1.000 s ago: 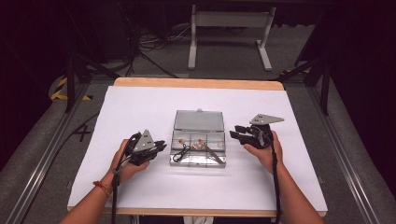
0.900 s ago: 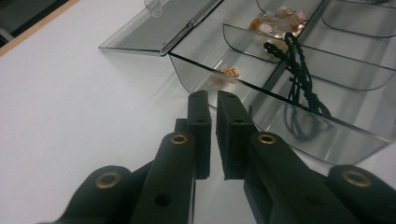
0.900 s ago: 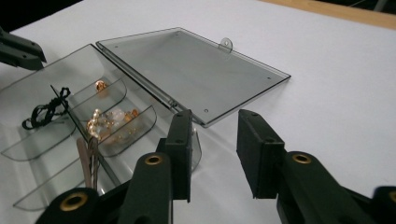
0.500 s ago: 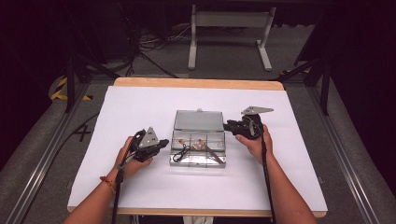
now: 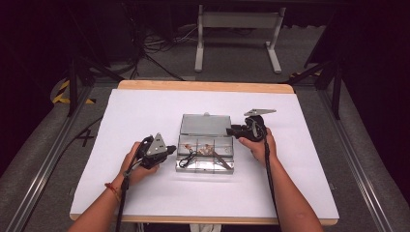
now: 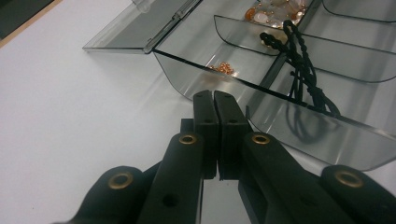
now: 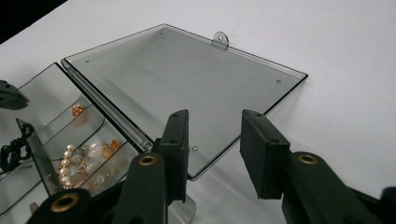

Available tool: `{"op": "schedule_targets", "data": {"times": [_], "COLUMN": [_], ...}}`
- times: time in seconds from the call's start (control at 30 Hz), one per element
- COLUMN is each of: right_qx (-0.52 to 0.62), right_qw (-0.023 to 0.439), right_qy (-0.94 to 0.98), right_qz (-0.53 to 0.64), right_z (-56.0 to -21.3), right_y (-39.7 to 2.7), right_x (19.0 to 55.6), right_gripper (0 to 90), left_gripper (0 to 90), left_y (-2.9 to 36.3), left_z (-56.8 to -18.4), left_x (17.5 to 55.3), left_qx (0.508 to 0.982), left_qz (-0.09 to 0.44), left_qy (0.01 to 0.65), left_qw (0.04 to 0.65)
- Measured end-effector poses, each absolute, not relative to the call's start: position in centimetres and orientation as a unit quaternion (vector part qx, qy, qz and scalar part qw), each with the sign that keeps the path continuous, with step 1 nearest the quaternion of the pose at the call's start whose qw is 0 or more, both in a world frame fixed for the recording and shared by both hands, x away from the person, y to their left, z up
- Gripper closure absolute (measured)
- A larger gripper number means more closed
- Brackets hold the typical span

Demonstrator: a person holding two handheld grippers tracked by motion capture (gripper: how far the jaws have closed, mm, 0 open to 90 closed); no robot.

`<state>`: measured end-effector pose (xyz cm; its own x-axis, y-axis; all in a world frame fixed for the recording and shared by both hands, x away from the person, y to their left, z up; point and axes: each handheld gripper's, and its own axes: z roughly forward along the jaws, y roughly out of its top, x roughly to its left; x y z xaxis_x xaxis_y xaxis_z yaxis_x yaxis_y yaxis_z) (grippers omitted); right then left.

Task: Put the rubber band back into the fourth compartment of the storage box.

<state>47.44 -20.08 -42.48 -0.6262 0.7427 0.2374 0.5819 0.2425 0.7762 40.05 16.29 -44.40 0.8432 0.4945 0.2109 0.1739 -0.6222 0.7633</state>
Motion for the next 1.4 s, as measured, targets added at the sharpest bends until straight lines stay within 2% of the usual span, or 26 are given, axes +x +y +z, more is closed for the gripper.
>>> {"op": "schedule_targets", "data": {"times": [0.2,0.37,0.87,1.03,1.4], "right_qx": [0.447,0.453,0.492,0.510,0.517], "right_qw": [0.058,0.049,-0.001,-0.030,-0.045], "right_qy": [0.769,0.766,0.750,0.737,0.728], "right_qz": [0.454,0.452,0.442,0.443,0.448], "right_z": [-42.9,-42.9,-43.3,-43.6,-43.8], "right_y": [-20.5,-20.4,-19.9,-19.9,-19.9], "right_x": [48.0,48.2,49.2,49.5,49.5], "right_gripper": [54.2,53.7,38.9,36.7,38.8], "left_gripper": [87.1,87.0,86.7,86.4,86.4], "left_y": [16.1,16.0,15.9,15.9,15.9], "left_z": [-44.4,-44.4,-44.4,-44.4,-44.5], "left_x": [40.0,39.9,40.0,40.0,40.1], "left_qx": [0.878,0.878,0.877,0.876,0.877], "left_qz": [0.205,0.207,0.210,0.210,0.210], "left_qy": [0.187,0.188,0.190,0.191,0.190], "left_qw": [0.389,0.389,0.389,0.389,0.387]}}
